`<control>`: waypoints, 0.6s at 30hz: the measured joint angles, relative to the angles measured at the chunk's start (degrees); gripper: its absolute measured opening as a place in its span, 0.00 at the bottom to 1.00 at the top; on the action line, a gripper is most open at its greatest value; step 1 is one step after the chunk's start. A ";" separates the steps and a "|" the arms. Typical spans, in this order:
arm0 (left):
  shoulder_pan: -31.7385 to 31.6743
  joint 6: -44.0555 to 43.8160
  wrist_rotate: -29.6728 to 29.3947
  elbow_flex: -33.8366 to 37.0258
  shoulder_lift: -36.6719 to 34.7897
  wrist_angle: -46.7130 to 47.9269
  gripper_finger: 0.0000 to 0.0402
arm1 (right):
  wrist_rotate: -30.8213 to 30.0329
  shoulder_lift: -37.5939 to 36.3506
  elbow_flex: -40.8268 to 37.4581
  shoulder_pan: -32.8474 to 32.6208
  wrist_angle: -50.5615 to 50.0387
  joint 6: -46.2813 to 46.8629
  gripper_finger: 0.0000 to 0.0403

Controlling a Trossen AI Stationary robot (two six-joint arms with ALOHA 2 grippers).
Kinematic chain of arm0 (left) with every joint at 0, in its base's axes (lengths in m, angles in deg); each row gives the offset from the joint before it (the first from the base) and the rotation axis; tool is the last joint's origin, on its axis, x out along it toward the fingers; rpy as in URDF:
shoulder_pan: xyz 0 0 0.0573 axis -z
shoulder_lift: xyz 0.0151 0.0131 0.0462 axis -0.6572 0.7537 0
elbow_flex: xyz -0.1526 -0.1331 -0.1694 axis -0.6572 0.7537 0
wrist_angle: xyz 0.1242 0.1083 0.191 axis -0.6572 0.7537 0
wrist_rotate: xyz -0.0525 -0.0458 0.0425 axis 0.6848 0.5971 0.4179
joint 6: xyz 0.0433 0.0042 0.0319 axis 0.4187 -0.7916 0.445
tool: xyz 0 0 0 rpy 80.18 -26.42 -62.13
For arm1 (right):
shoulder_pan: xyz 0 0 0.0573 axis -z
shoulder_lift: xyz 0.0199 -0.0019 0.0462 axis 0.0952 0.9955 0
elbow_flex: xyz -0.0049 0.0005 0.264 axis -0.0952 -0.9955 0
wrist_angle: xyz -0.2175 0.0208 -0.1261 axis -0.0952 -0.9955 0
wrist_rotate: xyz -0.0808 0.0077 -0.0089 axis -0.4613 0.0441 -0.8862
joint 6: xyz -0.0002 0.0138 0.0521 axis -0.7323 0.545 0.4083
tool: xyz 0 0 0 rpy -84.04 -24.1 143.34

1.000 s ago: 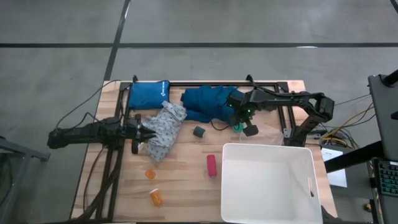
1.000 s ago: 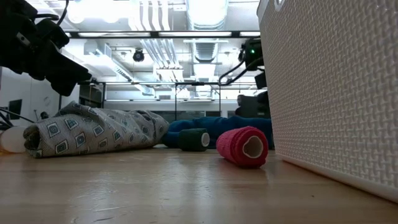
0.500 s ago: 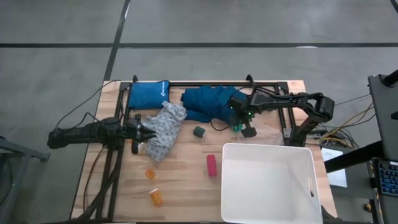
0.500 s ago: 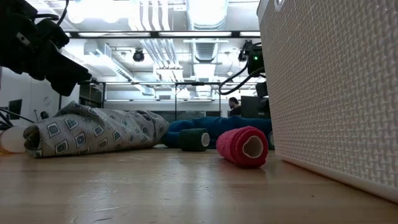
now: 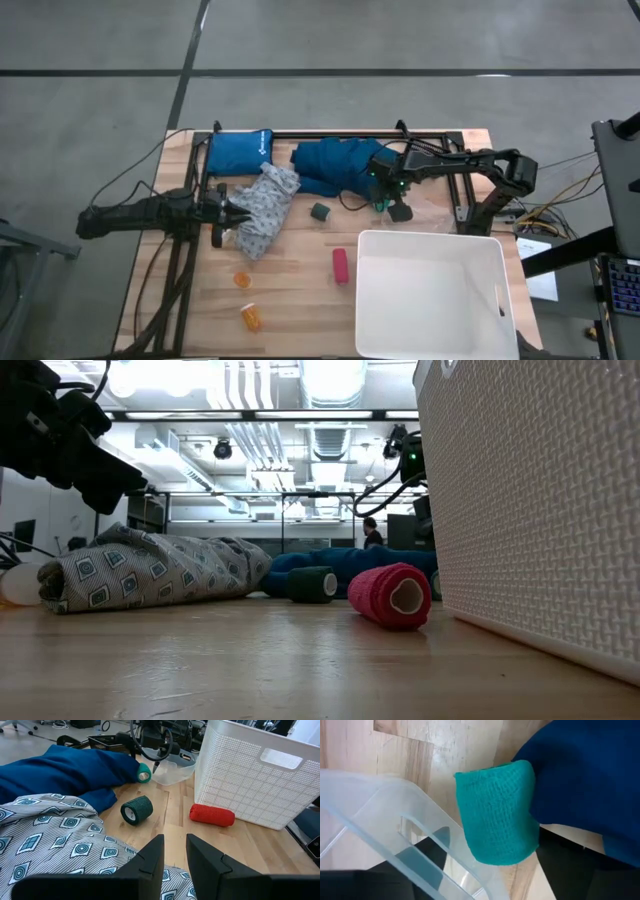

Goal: Pick & place medical supplies in basket/bin
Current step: Put the light green bandage into the black bin

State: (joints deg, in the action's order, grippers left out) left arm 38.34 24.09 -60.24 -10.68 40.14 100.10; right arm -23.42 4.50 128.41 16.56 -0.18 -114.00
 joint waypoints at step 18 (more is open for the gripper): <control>0.00 0.00 0.00 0.00 0.02 0.01 0.22 | -0.06 -0.17 0.72 0.00 -0.13 0.26 0.52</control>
State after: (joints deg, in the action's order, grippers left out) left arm 38.34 24.09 -60.25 -10.68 40.16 100.11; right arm -23.48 4.33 129.12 16.56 -0.31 -113.74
